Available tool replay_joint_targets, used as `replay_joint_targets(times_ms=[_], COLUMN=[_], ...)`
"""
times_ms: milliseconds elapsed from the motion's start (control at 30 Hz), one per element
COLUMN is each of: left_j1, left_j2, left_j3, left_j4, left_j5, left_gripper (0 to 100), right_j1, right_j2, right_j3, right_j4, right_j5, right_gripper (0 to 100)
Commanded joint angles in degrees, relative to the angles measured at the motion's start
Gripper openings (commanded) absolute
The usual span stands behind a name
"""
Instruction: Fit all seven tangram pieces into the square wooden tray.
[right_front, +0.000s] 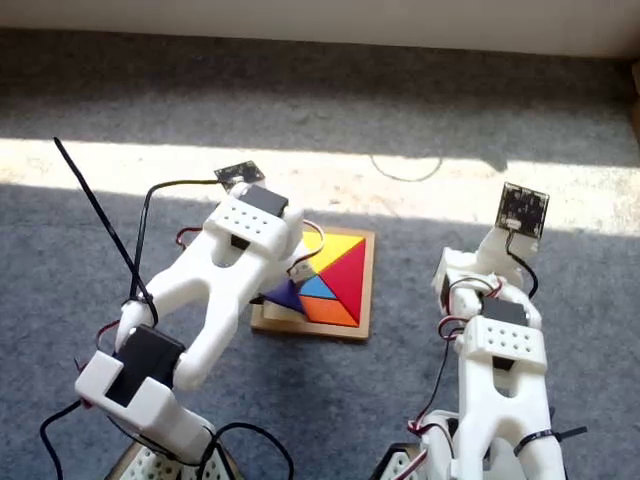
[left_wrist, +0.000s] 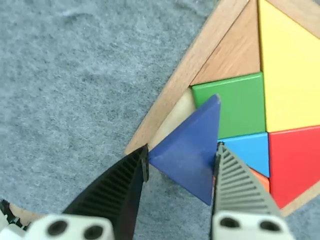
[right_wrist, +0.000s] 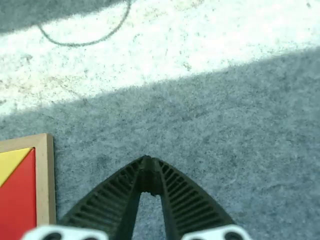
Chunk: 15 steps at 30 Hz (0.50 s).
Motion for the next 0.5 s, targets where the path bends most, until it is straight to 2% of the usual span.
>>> replay_joint_targets(times_ms=[0,267,467], left_j1=[-1.1,-1.1,-1.1], left_j2=[-3.1,-3.3,-4.5], left_j3=[-0.3,-0.2,-1.2], left_j4=[-0.6,-0.4,-0.2], left_j5=[0.3,0.5,0.5], left_gripper=[13,37,34], right_j1=[0.2,0.2,0.2], right_j2=[-2.1,-2.1,-2.1], right_j3=[-0.9,-0.9,-0.9], right_j4=[-1.3,-1.3,-1.3], right_j5=[-0.1,-0.1,0.0], right_gripper=[0.5,0.5,0.5])
